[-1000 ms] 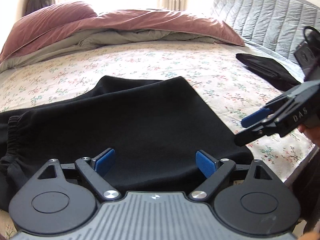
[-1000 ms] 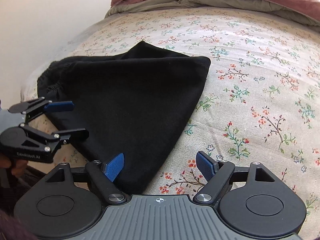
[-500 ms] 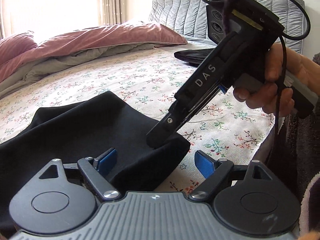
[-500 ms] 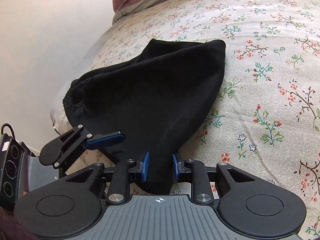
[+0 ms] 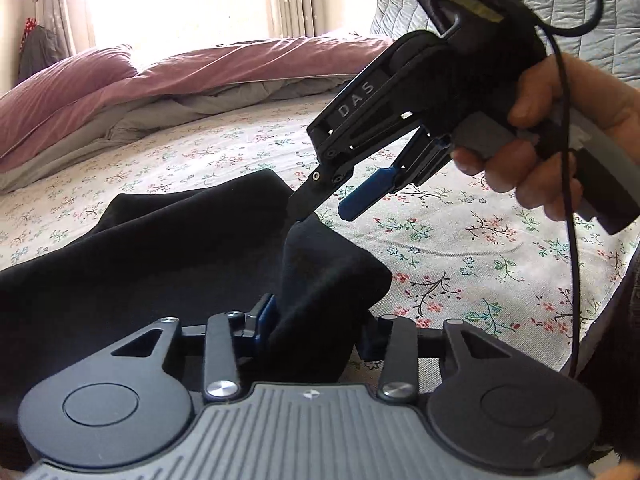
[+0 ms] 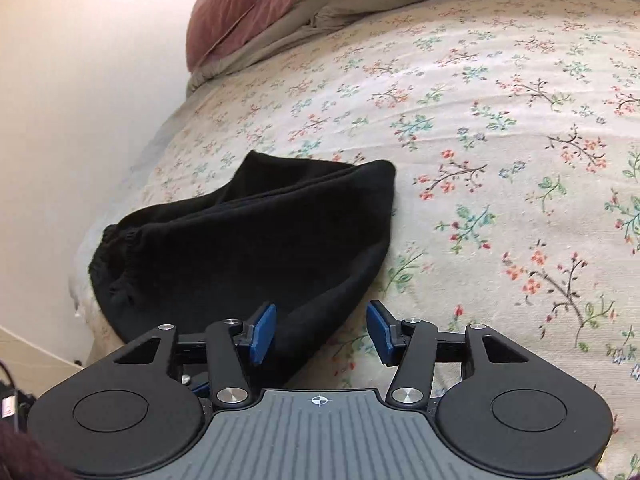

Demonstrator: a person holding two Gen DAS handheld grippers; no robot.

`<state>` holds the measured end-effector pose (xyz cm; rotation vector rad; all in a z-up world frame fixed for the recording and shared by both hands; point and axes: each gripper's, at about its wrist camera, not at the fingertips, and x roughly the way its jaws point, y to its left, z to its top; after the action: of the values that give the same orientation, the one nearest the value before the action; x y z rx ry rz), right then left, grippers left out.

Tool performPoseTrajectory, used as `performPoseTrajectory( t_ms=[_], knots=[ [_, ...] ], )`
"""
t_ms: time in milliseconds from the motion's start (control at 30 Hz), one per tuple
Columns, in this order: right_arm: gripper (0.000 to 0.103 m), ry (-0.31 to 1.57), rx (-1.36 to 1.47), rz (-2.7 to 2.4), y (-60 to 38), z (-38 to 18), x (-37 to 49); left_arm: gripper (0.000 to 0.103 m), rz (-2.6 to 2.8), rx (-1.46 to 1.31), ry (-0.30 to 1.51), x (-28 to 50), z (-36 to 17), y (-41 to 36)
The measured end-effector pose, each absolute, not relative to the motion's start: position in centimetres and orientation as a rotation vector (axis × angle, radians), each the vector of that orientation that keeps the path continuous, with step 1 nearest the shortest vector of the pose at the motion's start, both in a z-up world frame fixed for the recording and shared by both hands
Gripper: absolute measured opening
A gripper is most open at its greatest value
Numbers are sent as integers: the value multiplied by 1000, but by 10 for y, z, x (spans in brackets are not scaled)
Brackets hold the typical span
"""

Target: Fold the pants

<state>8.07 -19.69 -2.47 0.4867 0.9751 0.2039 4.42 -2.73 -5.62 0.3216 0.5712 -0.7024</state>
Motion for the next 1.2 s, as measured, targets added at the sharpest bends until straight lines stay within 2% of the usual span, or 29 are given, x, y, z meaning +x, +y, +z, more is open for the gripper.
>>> performPoseTrajectory(
  t_ms=[200,300,500,567,600,633,667,933,1200],
  knots=[
    [49,957,462,143,-201,-53,118,42,-658,302,576,40,-60,-29],
    [48,934,437,137,-198,-53,132,42,-628,304,580,37,-62,-33],
    [40,907,424,137,-191,-58,155,43,-546,314,582,26,-68,-44],
    [24,905,447,149,-197,-59,159,40,-520,323,579,24,-68,-48],
    [20,900,462,156,-202,-57,156,27,-501,335,571,19,-67,-51],
    [12,892,484,164,-206,-55,155,25,-480,344,561,16,-65,-53],
    [9,883,507,171,-209,-53,154,24,-470,333,552,11,-60,-53],
    [7,833,643,184,-255,-29,122,22,-495,243,525,-23,-20,-70],
    [7,792,704,59,-334,-3,48,22,-700,192,526,-69,-11,-126]
  ],
)
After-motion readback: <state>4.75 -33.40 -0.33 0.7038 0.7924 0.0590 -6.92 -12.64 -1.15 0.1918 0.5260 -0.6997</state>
